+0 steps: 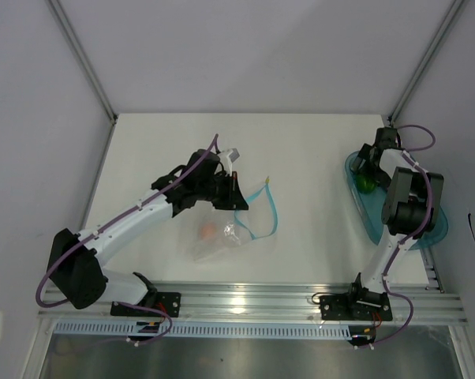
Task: Place the food in the zip-top bag and seal the zipper
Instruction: Pick up the fake vegetable from the bin.
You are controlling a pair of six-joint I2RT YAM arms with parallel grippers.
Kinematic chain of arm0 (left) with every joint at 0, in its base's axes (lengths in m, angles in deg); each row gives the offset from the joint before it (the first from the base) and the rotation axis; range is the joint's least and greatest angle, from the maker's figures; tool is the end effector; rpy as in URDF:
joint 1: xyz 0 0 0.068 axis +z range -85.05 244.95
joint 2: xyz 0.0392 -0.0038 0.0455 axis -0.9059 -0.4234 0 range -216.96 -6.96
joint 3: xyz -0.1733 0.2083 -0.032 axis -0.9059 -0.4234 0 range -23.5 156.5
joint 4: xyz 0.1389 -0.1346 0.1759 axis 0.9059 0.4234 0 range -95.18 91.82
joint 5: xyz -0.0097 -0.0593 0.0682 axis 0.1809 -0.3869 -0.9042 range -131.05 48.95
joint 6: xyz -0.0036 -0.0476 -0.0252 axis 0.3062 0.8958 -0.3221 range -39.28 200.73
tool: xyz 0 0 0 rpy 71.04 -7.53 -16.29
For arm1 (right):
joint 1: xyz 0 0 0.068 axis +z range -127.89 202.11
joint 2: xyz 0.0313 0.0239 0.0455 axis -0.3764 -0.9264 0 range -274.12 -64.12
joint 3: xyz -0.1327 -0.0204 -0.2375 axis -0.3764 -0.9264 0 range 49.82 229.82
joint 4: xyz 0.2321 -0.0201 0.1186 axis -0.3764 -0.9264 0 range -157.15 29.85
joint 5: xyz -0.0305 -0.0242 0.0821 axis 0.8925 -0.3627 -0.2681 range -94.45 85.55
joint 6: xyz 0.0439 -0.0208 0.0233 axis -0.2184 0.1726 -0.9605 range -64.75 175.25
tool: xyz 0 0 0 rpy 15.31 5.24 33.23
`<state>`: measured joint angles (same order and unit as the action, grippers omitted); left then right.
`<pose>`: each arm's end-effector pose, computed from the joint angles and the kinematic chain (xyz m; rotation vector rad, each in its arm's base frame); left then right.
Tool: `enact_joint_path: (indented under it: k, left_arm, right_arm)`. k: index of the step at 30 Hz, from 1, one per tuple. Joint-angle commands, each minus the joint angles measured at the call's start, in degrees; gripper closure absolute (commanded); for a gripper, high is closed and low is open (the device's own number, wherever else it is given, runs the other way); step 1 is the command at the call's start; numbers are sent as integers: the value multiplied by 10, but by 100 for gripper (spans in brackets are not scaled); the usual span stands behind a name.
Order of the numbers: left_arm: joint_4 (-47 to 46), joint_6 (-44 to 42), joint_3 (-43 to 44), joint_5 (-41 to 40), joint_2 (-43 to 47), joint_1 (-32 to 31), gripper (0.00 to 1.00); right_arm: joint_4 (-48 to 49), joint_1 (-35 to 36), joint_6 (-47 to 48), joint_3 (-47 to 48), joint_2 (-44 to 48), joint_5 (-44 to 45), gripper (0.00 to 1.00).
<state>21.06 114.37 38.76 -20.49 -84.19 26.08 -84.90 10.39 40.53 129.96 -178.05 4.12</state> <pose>0.2215 -0.1946 0.2949 0.3147 2.4515 -1.0210 0.4111 -0.0908 0.1753 0.6440 2.5030 -0.1747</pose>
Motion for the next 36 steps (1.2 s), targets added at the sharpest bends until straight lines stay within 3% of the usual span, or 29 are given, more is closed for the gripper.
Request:
enact_joint_path:
  k: [1, 4, 5, 14, 21, 24, 27, 32, 36]
  left_arm:
    - [2, 12, 28, -9, -6, -9, 100]
    - [1, 12, 30, -10, -5, -13, 99]
    - [0, 12, 29, -10, -5, -14, 99]
    - [-5, 7, 16, -13, 19, -15, 99]
    - [-17, 7, 15, -10, 25, -15, 99]
    - [-29, 12, 14, -12, 31, -15, 99]
    - [-37, 21, 16, -9, 32, -15, 99]
    - [-40, 33, 23, -3, 43, -19, 100]
    - [-33, 38, 30, -10, 52, -20, 100]
  right_arm:
    - [16, -7, 9, 21, -11, -24, 9]
    - [21, -10, 3, 6, -6, -41, 25]
    - [24, -11, 1, 2, -2, -44, 35]
    - [8, -11, 1, -14, 80, -19, 64]
    - [-64, 13, 11, -24, 241, -14, 68]
    - [-80, 47, 5, -31, 327, -103, 68]
    - [-75, 113, -20, -38, 398, -197, 68]
    - [-25, 298, -81, -61, 458, -279, 66]
    - [-18, 419, -100, -67, 460, -259, 66]
